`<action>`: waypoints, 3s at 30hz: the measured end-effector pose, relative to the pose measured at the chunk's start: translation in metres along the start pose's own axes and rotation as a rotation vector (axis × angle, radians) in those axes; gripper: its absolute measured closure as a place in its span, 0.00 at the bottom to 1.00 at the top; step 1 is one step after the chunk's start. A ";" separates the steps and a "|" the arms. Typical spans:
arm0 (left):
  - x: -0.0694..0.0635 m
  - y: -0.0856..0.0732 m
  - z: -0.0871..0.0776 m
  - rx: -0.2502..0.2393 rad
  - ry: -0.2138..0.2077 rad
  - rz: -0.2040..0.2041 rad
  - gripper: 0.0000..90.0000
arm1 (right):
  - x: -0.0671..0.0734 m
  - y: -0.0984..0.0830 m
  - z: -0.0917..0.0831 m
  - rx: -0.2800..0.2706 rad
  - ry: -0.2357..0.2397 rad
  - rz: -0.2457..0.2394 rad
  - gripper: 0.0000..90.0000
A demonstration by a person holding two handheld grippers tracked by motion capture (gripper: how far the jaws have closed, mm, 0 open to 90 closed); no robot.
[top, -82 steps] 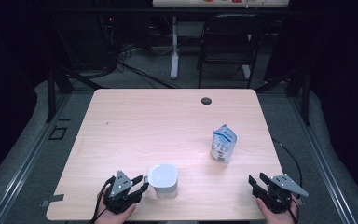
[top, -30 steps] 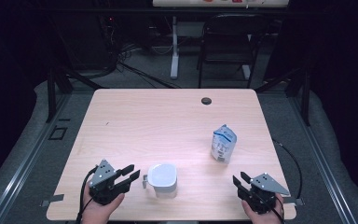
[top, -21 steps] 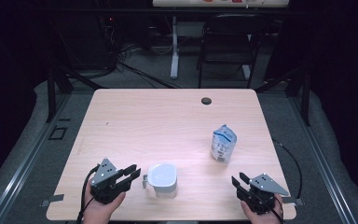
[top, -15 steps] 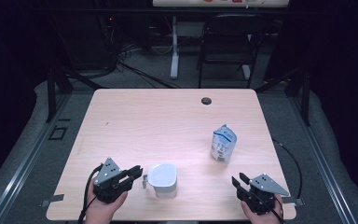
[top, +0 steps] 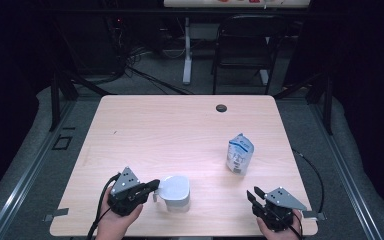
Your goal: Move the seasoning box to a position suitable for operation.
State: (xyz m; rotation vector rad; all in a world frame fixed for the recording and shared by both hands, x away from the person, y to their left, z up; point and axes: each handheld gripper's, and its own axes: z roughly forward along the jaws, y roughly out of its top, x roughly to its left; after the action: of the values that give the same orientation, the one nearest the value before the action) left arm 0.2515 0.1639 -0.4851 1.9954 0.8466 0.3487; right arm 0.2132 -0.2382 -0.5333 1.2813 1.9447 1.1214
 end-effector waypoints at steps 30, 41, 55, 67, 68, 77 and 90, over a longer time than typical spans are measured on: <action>0.000 0.012 0.008 0.095 -0.015 0.016 1.00 | 0.004 0.004 0.002 0.013 0.033 0.017 0.73; 0.000 0.013 0.007 0.109 -0.002 0.023 1.00 | 0.031 0.017 0.016 0.037 0.098 -0.084 0.72; 0.000 0.013 0.007 0.113 -0.005 0.022 1.00 | 0.063 0.046 0.033 0.034 0.190 -0.133 0.71; 0.001 0.013 0.007 0.116 -0.006 0.025 1.00 | 0.078 0.054 0.039 0.036 0.231 -0.161 0.70; 0.001 0.014 0.007 0.120 -0.007 0.027 1.00 | 0.079 0.055 0.039 0.038 0.235 -0.164 0.70; 0.001 0.013 0.007 0.112 -0.006 0.026 1.00 | 0.088 0.060 0.042 0.039 0.260 -0.174 0.70; 0.000 0.013 0.007 0.112 -0.005 0.027 1.00 | 0.098 0.063 0.048 0.048 0.283 -0.201 0.70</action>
State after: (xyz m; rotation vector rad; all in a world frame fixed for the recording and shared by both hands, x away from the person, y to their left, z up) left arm 0.2614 0.1549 -0.4781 2.1114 0.8535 0.3180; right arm 0.2412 -0.1190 -0.5029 0.9647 2.2613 1.2120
